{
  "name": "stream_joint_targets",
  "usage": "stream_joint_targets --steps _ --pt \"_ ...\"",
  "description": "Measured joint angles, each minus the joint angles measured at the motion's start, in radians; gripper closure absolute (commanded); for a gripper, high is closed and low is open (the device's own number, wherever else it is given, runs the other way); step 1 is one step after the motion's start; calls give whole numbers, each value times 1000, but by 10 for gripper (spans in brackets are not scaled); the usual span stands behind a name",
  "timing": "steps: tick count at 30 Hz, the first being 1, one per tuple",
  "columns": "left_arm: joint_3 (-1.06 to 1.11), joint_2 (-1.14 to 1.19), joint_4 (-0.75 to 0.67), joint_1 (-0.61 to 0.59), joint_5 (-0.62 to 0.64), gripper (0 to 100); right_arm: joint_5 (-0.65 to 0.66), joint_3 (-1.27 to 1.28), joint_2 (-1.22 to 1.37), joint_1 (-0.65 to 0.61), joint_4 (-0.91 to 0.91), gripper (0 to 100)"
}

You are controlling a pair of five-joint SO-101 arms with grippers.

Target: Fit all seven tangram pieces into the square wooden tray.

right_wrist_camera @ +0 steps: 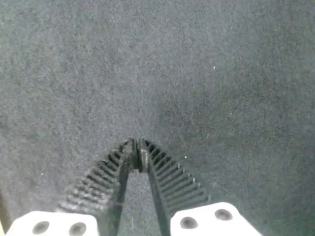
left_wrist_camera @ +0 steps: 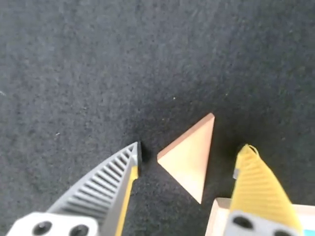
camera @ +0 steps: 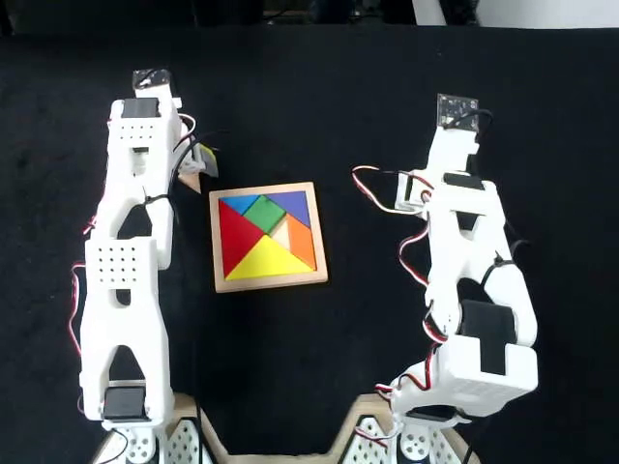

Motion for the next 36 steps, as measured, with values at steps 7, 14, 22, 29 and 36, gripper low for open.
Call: stream_joint_targets --steps 7,14,22,29,36 --pt "0 0 -11 11 3 832 0 0 0 0 0 987" --pt "0 0 -18 20 3 842 0 0 0 0 0 987" --pt "-2 0 -18 23 3 916 0 0 0 0 0 987" --pt "-2 0 -20 23 3 916 0 0 0 0 0 987" --pt "-112 2 118 18 3 916 0 0 0 0 0 987"
